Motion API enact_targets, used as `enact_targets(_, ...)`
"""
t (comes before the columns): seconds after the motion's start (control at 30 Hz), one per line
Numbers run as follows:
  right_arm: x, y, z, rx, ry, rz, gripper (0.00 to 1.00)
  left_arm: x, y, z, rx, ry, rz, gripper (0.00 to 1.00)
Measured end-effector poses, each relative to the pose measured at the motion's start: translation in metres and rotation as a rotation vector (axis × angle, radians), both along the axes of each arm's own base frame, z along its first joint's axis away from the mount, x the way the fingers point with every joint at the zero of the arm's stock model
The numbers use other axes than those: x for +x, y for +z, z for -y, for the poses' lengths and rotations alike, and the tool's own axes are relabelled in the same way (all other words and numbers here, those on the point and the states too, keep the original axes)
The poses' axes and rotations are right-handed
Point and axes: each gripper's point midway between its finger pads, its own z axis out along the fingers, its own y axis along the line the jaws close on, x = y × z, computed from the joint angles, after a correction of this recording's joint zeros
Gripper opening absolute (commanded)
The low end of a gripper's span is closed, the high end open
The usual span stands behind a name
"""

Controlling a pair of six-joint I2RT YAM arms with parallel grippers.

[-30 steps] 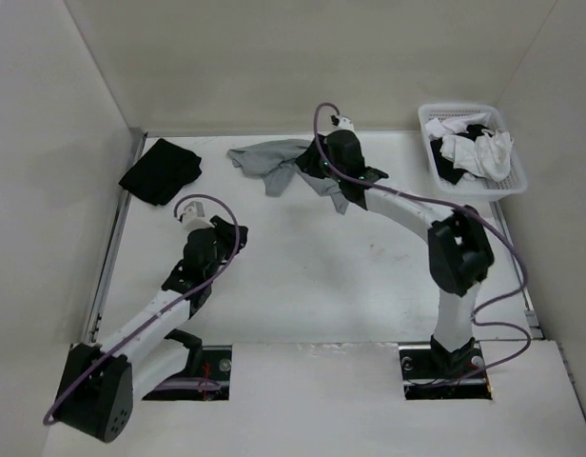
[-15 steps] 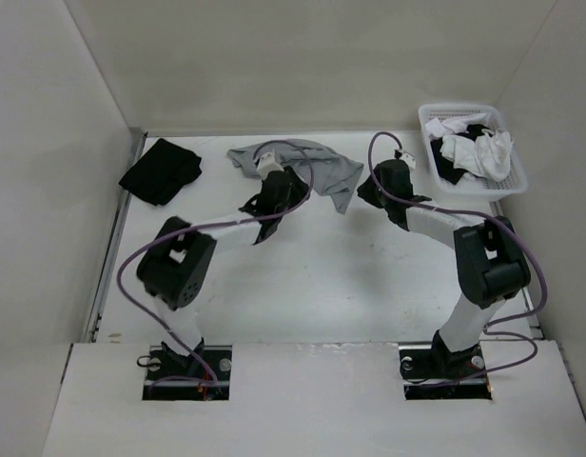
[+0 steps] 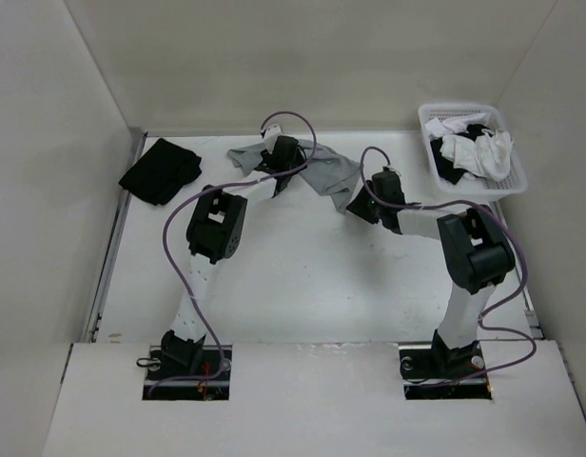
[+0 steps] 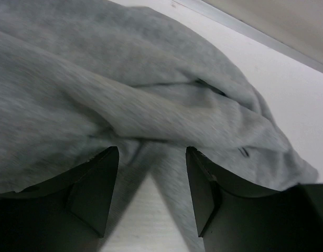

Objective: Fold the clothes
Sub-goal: Flatten the tank top out

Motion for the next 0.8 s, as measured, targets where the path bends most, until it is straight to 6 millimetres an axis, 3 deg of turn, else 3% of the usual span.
enact_targets(0.17, 0.000, -0.005, -0.018, 0.071, 0.040, -0.024, 0.37, 0.017, -0.011, -0.035, 0.015, 0.056, -0.028, 0.51)
enact_targets(0.27, 0.002, -0.005, -0.026, 0.107, 0.056, -0.034, 0.32, 0.022, -0.011, -0.050, 0.011, 0.073, -0.033, 0.39)
enact_targets(0.33, 0.003, -0.005, -0.031, 0.131, 0.064, -0.046, 0.27, 0.023, -0.014, -0.056, 0.005, 0.076, -0.042, 0.25)
enact_targets(0.37, 0.003, -0.006, -0.034, 0.143, 0.073, -0.052, 0.23, 0.025, -0.015, -0.060, -0.003, 0.076, -0.046, 0.13)
enact_targets(0.4, 0.003, -0.007, -0.037, 0.158, 0.078, -0.061, 0.22, 0.025, -0.016, -0.062, -0.009, 0.078, -0.050, 0.12)
enact_targets(0.43, 0.004, -0.007, -0.042, 0.176, 0.087, -0.070, 0.22, 0.026, -0.016, -0.064, -0.019, 0.077, -0.052, 0.07)
enact_targets(0.6, 0.011, -0.006, -0.054, 0.225, 0.118, -0.086, 0.32, 0.024, -0.022, -0.066, -0.082, 0.051, -0.056, 0.03)
enact_targets(0.73, 0.011, -0.003, -0.060, 0.246, 0.137, -0.096, 0.05, 0.008, -0.021, -0.069, -0.129, 0.035, -0.061, 0.01)
enact_targets(0.8, 0.008, -0.003, -0.061, 0.251, 0.146, -0.110, 0.00, -0.004, -0.021, -0.069, -0.153, 0.025, -0.072, 0.00)
